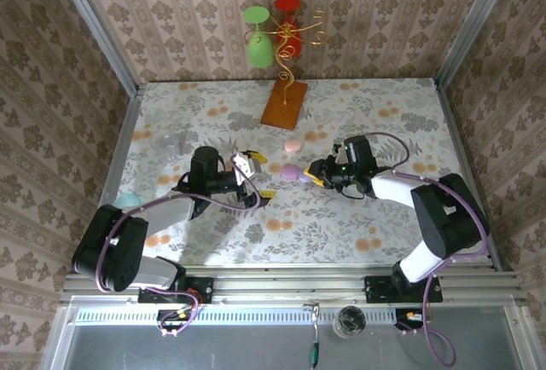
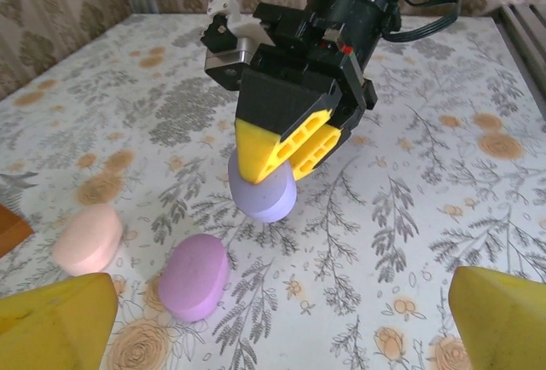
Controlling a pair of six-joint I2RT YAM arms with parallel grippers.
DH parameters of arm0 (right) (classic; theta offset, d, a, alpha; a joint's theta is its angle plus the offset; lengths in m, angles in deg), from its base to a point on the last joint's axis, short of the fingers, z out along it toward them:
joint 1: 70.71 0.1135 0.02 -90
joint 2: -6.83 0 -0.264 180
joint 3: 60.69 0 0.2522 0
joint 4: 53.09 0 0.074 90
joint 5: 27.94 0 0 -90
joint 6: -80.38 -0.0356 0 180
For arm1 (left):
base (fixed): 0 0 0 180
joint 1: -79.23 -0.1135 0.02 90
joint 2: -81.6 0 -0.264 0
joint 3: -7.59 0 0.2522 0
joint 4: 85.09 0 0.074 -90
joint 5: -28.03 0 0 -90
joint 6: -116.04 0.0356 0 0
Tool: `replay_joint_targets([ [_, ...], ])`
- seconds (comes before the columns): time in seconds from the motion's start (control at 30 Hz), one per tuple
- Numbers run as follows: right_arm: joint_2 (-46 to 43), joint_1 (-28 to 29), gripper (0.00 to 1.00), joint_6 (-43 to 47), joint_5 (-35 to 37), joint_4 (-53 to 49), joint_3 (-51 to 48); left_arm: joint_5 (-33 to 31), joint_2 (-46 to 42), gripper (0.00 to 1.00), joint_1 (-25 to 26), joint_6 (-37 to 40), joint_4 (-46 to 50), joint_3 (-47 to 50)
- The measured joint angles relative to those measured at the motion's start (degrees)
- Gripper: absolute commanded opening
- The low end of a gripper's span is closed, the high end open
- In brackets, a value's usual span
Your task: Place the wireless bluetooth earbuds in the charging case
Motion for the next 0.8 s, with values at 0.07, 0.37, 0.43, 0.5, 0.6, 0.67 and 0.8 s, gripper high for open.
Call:
replay_joint_targets([
  [0.07, 1.0, 0.0, 0.19, 0.1, 0.5, 0.1, -0.9, 0.7, 0.0, 1.00, 0.3, 1.6, 2.9, -1.1],
  [0.37, 5.3, -1.1, 0.34, 1.6, 1.5, 0.9, -2.0, 3.0, 0.0, 1.00, 0.4, 4.9, 9.5, -2.6],
  [0.43, 5.3, -1.4, 0.43, 2.1, 1.7, 1.0, -2.0, 3.5, 0.0, 1.00, 0.4, 5.0, 9.9, -2.6],
  [0.5, 5.1, -1.9, 0.55, 2.6, 1.7, 1.1, -2.0, 3.8, 0.0, 1.00, 0.4, 5.2, 10.4, -2.7],
  [0.6, 3.2, -2.6, 0.68, 3.8, 2.7, -0.2, -2.0, 3.8, 0.0, 1.00, 0.4, 5.2, 10.5, -2.8],
  [0.67, 1.2, -3.2, 0.75, 4.7, 3.7, -2.0, -2.0, 3.7, 0.0, 1.00, 0.3, 5.1, 10.4, -2.8],
  [0.8, -4.8, -4.5, 0.84, 8.7, 6.5, -7.2, -1.8, 0.2, -0.4, 1.00, -0.5, 3.1, 9.4, -2.8],
])
